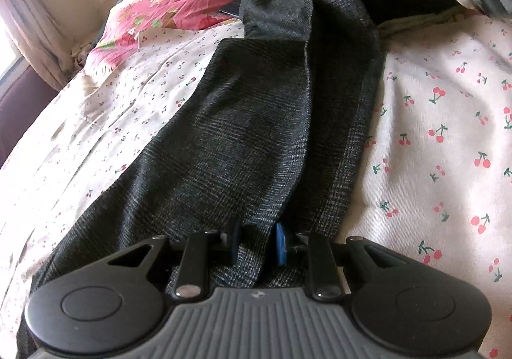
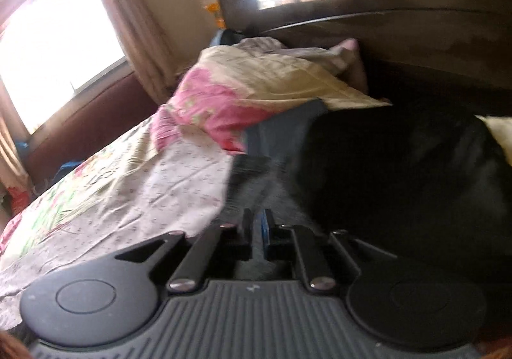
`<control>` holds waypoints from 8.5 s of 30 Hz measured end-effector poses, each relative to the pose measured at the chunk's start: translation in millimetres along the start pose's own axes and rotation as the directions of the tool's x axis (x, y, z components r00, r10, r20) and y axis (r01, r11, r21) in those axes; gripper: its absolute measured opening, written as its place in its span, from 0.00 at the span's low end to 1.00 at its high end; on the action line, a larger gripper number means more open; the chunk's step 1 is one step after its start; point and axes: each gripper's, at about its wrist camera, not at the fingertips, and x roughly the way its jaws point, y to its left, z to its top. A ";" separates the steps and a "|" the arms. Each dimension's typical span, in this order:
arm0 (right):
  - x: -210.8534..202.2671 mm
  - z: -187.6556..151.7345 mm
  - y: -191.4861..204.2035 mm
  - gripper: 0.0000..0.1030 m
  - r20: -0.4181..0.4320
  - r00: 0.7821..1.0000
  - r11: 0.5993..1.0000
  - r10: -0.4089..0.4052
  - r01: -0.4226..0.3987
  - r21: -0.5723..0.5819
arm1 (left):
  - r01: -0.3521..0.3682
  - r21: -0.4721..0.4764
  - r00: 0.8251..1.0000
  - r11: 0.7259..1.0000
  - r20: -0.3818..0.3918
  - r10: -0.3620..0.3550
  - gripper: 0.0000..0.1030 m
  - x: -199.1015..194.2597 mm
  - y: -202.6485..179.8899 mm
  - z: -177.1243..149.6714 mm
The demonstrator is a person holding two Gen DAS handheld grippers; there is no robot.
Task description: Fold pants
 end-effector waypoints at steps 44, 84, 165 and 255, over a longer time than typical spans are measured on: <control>-1.6 -33.9 -11.2 0.10 -0.078 0.996 0.977 0.034 -0.017 0.214 | 0.020 -0.048 0.999 0.999 0.051 -0.018 0.39 -1.2 4.8 -6.9; 14.7 -31.1 -10.9 0.05 -0.126 0.969 0.937 0.210 -0.163 0.309 | -0.027 -0.077 0.997 0.997 0.071 0.032 0.19 -33.2 6.5 -13.1; 167.4 -139.0 392.8 0.31 -0.738 0.447 0.596 0.506 -0.799 -0.075 | -0.387 -0.783 0.903 0.487 -0.214 0.373 0.75 -178.8 240.7 -312.8; 56.4 -205.0 414.8 0.55 -0.628 0.595 0.558 0.501 -0.777 -0.291 | -0.597 -0.693 0.770 0.405 -0.352 0.533 0.62 -241.4 203.4 -311.6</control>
